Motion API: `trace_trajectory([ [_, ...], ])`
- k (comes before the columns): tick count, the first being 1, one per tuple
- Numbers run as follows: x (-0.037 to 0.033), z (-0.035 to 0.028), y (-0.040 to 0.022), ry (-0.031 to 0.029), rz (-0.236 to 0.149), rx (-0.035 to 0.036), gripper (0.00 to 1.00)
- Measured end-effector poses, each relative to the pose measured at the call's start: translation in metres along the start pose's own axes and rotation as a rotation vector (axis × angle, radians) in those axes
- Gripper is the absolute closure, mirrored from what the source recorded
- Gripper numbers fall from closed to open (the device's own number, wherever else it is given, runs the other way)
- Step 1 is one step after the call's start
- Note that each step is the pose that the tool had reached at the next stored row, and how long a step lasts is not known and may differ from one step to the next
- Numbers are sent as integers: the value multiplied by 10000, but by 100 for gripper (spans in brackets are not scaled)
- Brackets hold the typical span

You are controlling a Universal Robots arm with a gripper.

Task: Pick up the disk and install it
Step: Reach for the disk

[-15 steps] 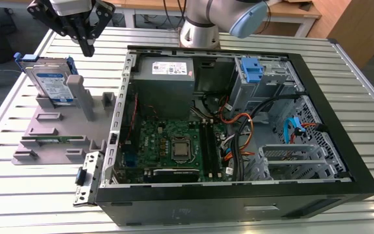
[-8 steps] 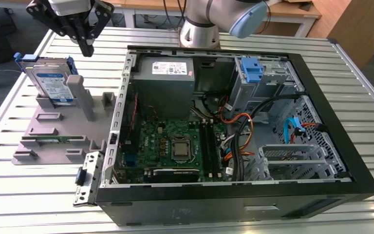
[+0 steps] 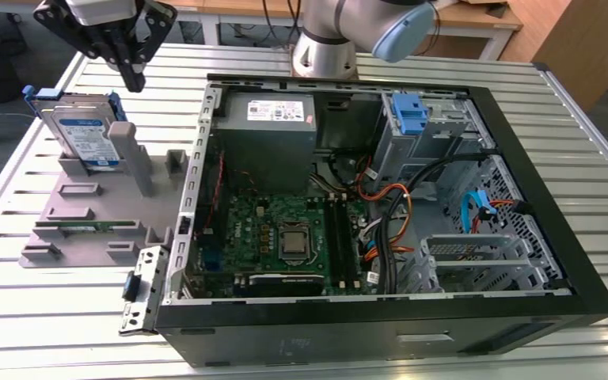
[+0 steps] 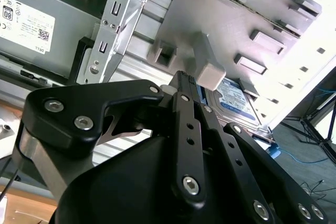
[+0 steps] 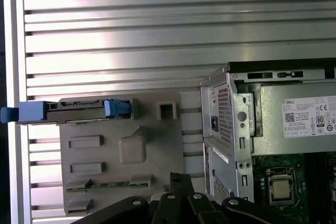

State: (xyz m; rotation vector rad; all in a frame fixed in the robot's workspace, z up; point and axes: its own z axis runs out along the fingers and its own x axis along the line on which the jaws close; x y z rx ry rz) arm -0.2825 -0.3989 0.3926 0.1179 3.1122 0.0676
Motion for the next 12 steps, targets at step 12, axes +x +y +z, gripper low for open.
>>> trace_trajectory([
  [12,175,6,-11,0,0,0,89],
])
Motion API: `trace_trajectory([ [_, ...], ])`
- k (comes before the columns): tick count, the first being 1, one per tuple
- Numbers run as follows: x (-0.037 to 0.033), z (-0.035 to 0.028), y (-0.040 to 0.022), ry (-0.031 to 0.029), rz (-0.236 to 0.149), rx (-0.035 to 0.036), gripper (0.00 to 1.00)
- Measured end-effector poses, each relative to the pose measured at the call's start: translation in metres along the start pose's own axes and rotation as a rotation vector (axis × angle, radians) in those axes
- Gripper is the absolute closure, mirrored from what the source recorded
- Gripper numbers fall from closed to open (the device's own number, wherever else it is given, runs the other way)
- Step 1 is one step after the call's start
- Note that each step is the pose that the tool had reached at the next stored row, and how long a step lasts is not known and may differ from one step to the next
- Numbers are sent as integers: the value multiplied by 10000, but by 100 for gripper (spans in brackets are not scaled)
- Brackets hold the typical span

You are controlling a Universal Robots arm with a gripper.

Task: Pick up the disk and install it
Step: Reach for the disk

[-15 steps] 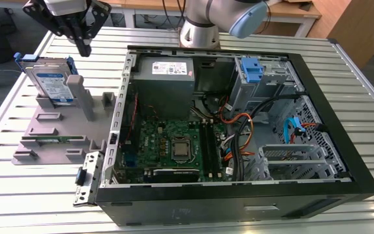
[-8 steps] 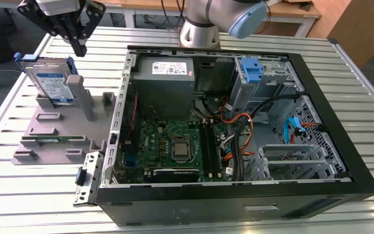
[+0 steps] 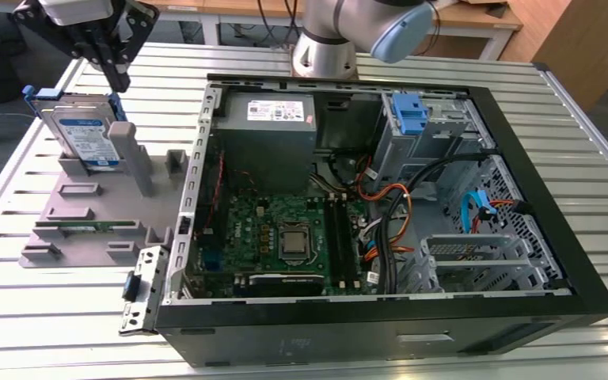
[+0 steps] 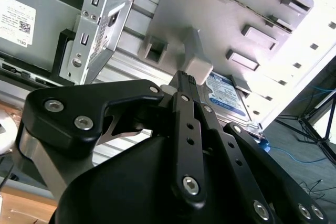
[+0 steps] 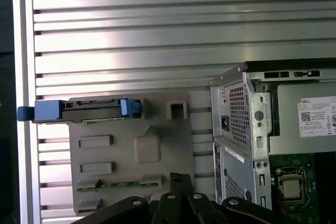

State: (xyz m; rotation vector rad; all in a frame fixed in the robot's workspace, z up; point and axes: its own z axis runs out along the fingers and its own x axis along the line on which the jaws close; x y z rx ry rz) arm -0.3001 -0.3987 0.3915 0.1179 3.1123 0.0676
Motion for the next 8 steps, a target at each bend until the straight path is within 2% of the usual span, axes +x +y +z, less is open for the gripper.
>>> trace_trajectory([
  [8,173,18,11,-1,2,-1,89],
])
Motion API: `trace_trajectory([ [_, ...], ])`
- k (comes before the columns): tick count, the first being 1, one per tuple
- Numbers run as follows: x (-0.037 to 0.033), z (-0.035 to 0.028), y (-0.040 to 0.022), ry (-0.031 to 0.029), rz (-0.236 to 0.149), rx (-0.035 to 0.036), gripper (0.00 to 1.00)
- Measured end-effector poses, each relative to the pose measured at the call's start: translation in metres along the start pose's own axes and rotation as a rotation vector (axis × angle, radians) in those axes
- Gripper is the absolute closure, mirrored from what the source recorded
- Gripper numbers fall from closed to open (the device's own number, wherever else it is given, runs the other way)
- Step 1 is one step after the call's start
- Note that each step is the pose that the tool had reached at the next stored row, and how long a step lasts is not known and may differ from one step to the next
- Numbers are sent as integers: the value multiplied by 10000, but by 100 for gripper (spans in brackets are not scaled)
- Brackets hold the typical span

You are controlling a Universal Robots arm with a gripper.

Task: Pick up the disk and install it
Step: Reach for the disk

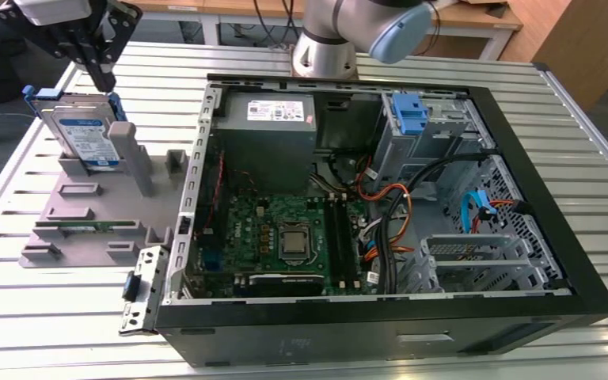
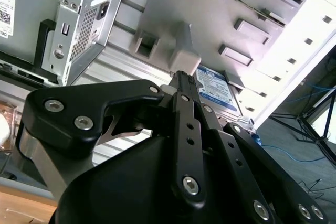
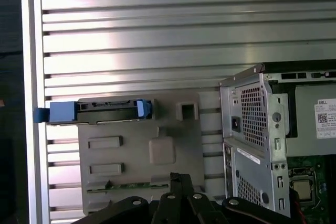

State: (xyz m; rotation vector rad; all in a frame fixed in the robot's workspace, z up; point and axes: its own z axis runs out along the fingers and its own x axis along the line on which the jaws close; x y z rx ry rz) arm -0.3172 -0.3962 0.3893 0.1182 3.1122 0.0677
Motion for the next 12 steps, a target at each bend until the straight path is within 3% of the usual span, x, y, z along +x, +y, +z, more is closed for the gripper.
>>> trace_trajectory([
  [6,109,19,33,-1,2,0,89],
  [12,211,42,108,0,3,1,89],
])
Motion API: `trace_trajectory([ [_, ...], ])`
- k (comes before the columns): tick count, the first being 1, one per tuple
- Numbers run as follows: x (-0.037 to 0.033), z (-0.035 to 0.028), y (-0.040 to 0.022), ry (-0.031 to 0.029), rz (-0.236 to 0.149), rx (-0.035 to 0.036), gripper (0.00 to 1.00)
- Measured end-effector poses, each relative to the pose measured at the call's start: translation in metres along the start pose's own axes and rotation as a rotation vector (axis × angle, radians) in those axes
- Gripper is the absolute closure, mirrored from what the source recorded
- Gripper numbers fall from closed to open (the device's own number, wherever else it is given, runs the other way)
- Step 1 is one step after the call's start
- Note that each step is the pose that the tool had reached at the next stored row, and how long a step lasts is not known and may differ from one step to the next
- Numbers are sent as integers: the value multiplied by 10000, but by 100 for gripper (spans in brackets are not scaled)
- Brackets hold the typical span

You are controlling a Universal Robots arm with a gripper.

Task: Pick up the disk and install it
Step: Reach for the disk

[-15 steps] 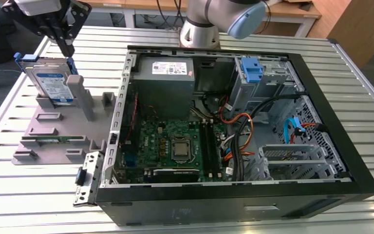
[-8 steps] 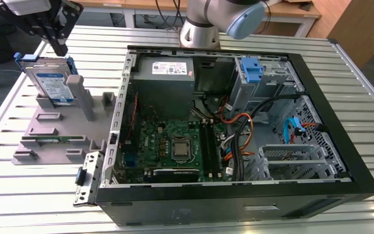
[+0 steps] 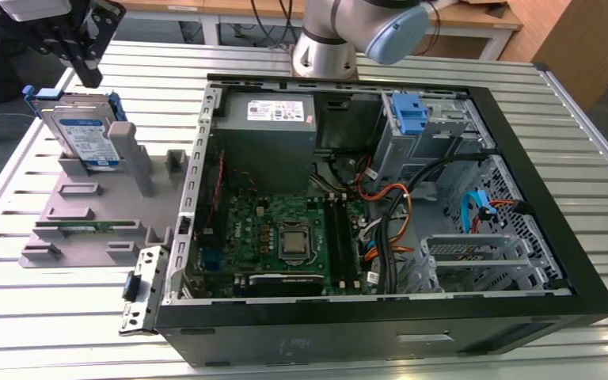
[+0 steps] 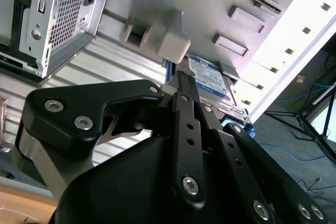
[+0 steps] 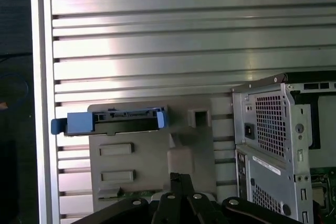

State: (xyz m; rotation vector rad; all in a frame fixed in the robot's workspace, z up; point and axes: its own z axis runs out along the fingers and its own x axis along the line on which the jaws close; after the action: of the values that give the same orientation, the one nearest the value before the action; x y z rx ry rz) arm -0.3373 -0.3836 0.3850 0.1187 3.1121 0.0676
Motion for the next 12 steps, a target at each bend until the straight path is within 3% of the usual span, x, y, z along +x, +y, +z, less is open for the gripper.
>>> trace_trajectory([
  [4,66,14,45,1,4,1,89],
  [12,115,17,68,0,3,0,89],
])
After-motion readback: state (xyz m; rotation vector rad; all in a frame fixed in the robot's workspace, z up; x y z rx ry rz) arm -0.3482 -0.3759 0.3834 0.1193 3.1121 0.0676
